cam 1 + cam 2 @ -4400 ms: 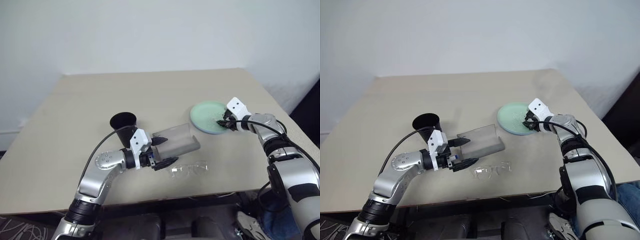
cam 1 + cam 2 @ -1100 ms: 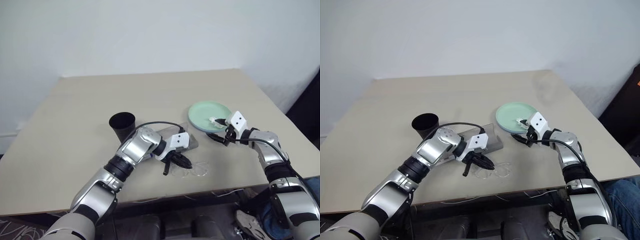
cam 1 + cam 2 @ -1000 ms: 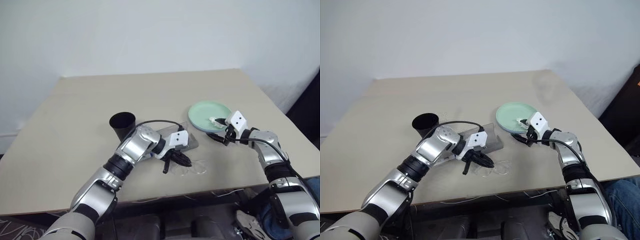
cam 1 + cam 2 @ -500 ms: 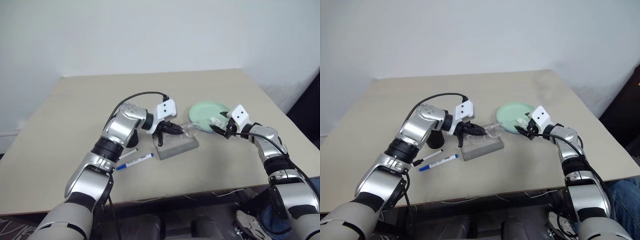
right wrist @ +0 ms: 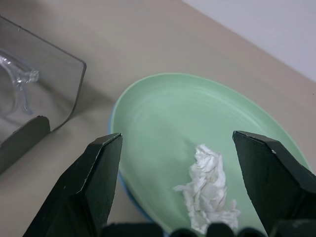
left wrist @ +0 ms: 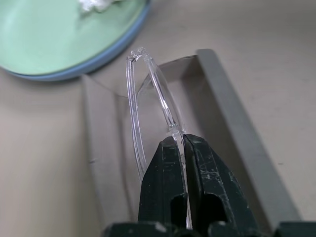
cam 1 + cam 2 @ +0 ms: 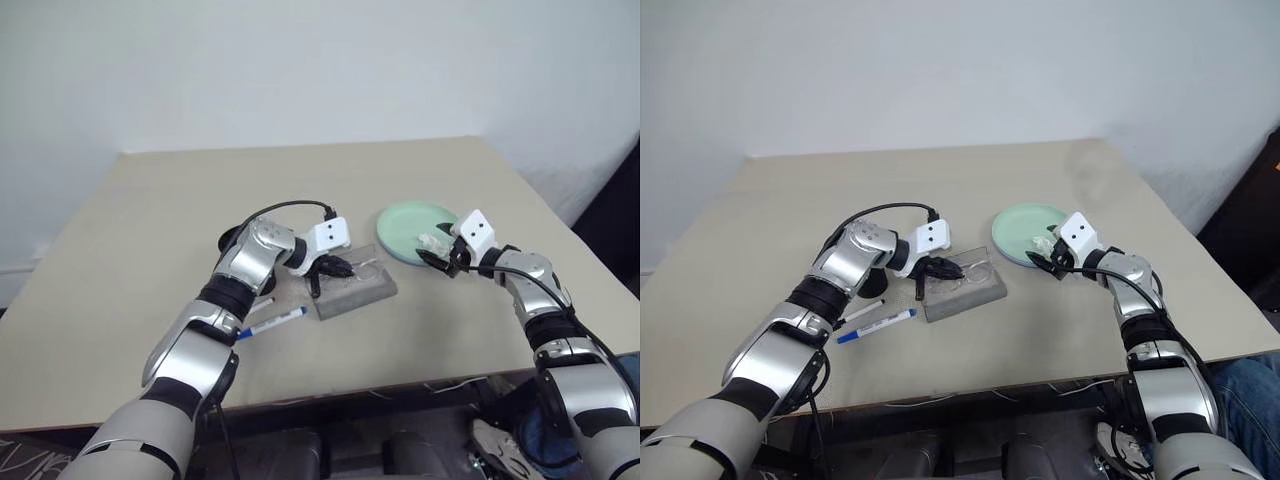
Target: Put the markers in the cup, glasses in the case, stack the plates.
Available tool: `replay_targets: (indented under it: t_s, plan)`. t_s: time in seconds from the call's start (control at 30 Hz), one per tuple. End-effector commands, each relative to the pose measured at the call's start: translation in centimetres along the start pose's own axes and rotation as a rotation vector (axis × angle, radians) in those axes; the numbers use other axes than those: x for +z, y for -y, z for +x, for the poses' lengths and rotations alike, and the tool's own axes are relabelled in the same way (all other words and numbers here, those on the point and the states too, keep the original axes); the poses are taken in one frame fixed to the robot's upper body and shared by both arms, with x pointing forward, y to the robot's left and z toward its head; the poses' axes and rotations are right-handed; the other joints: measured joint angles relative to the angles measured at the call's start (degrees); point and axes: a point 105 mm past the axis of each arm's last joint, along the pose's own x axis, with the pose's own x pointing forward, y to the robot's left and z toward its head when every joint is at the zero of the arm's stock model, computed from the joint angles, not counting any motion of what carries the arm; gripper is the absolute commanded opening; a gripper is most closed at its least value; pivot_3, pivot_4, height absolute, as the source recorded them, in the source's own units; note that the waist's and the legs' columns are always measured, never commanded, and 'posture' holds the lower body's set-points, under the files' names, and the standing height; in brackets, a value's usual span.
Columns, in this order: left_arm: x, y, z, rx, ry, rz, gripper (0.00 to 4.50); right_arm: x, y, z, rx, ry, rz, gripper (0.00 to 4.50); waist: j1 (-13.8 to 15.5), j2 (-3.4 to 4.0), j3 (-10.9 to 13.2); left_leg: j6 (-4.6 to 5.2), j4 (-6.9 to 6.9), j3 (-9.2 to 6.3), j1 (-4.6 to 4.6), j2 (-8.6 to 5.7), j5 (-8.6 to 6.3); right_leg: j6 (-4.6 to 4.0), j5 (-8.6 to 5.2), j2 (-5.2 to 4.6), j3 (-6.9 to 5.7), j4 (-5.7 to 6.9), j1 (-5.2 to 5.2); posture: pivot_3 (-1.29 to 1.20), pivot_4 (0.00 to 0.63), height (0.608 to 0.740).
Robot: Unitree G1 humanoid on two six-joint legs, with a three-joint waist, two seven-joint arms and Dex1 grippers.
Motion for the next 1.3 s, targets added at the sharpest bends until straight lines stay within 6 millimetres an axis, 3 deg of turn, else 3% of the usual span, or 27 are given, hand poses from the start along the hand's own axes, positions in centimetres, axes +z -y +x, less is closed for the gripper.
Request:
replay_targets:
  t_s: [0.03,0.6,0.9,1.0,1.17,1.3]
  plan:
    - [0.8,0.4,-0.4,-0.048,0.033,-0.015,0.03,1.5,0.8,-0.2,-0.027,0.054,-0.034,3.88,-0.01,0.0,0.0,0.0,0.0,0.0,0.0,0.01,0.0,0.0,0.0,0.0,0.0,0.0,0.0,0.0,0.0,0.738]
    - [0.0,4.6,-0.7,-0.254,0.091,-0.158,0.03,1.8,0.6,0.1,-0.016,0.061,-0.039,3.88,-0.05,0.0,-0.01,-0.01,-0.01,-0.02,0.02,0.03,-0.01,-0.01,0.0,-0.01,0.02,0.0,0.0,0.0,0.0,0.738]
    - [-0.6,3.6,-0.1,-0.162,0.059,-0.101,0.03,1.9,0.6,0.2,-0.014,0.063,-0.039,3.88,-0.04,0.01,-0.01,-0.05,0.02,-0.04,0.06,0.03,-0.03,-0.03,0.0,-0.02,0.01,0.01,0.04,0.0,0.0,0.738]
    - [-0.3,3.1,0.0,-0.136,0.072,-0.096,0.66,1.9,0.6,0.2,-0.013,0.063,-0.04,3.88,-0.04,0.01,-0.01,-0.08,0.02,-0.04,0.06,0.03,-0.05,-0.03,0.0,-0.02,0.02,0.01,0.04,0.0,0.0,0.738]
    - [0.3,2.7,-0.1,-0.126,0.091,-0.079,2.3,1.8,0.5,0.2,-0.014,0.061,-0.039,3.88,-0.03,0.01,-0.01,-0.03,0.01,-0.03,0.03,0.02,-0.02,-0.02,0.0,-0.02,0.01,0.01,0.02,0.0,0.0,0.738]
    - [1.6,1.7,-0.5,-0.083,0.147,-0.08,2.3,1.8,0.5,0.2,-0.013,0.06,-0.038,3.88,-0.03,0.01,-0.01,-0.03,0.01,-0.02,0.02,0.01,-0.02,-0.02,0.0,-0.02,0.02,0.0,0.01,0.0,0.0,0.738]
